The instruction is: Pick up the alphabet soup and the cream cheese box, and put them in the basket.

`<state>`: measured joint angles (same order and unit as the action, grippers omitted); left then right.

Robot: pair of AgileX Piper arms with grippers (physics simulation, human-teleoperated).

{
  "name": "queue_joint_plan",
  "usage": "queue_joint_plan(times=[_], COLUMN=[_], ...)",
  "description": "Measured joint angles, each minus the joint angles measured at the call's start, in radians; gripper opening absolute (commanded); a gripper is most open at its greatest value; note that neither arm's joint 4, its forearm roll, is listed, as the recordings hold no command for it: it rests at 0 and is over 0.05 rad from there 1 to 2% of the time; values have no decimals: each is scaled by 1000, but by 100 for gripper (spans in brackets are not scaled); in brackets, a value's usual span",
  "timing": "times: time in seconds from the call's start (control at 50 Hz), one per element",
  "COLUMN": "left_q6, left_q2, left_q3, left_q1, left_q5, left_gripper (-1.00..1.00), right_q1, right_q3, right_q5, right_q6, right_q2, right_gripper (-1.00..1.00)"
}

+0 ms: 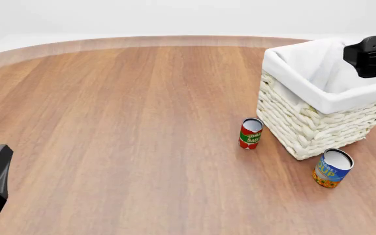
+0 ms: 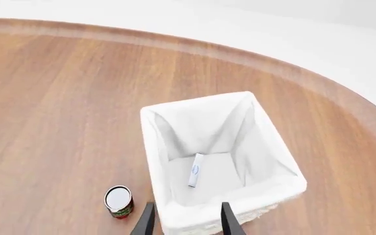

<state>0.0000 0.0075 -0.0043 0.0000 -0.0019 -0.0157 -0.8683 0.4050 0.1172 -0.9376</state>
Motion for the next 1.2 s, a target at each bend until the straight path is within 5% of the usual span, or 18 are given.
queue_joint_plan(times=[1.2], left_q6=[0], left_q2=[0], left_q3=[0], left_q1=[0], left_q5=[0], left_gripper=[100], right_q1=[7], right_q3=[159], right_q5=[256], right_q6=[-33], right_q2=[366], right_gripper=[100])
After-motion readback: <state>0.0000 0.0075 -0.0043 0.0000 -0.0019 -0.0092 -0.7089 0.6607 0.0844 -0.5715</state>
